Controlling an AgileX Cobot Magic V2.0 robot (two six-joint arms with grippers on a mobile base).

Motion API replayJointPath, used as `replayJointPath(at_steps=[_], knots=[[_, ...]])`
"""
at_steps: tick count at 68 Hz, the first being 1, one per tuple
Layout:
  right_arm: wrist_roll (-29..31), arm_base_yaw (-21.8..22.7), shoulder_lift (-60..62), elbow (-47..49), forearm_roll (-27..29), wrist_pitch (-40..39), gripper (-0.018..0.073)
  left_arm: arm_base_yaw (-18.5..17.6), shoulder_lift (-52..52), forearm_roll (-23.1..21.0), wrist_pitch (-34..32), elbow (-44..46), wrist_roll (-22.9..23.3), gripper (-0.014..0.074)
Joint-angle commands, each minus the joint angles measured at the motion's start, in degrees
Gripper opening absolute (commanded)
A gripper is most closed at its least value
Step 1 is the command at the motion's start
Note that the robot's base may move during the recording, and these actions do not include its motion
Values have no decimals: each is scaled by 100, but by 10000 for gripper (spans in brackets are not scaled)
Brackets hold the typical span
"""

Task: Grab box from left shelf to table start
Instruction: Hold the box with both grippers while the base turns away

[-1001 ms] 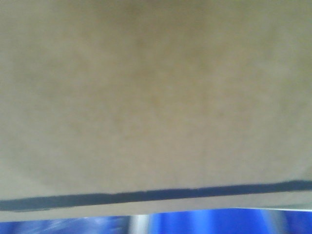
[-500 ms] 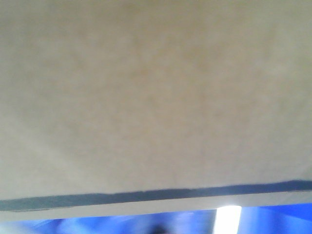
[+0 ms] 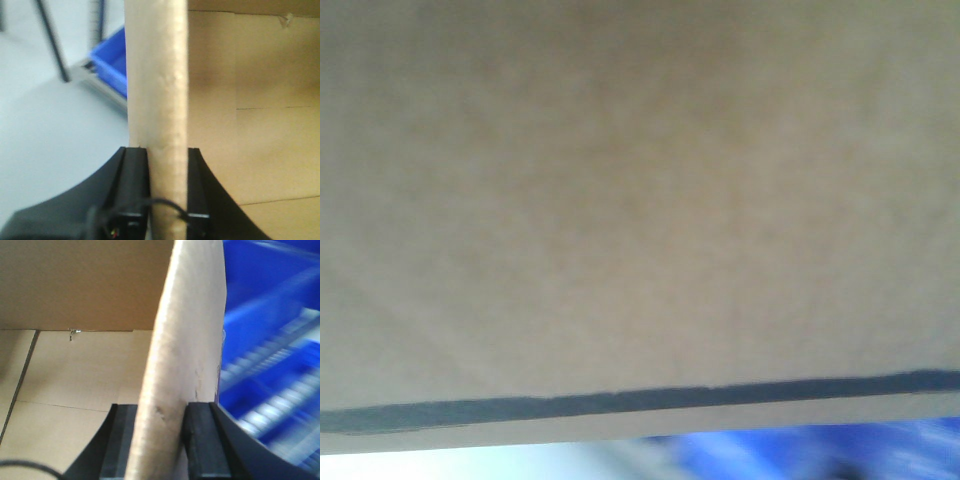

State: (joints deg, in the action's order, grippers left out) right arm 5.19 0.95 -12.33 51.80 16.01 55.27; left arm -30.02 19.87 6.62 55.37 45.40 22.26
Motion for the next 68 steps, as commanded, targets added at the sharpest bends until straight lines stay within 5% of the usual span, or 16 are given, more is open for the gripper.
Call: replayJointPath(at_steps=[1,68], knots=[[29,27,-119,166,-272,-952,60,-43,2,232,-803,208,-34,-99],[29,27,-119,166,-272,-952,60,-43,2,197,-803,208,-34,-99]])
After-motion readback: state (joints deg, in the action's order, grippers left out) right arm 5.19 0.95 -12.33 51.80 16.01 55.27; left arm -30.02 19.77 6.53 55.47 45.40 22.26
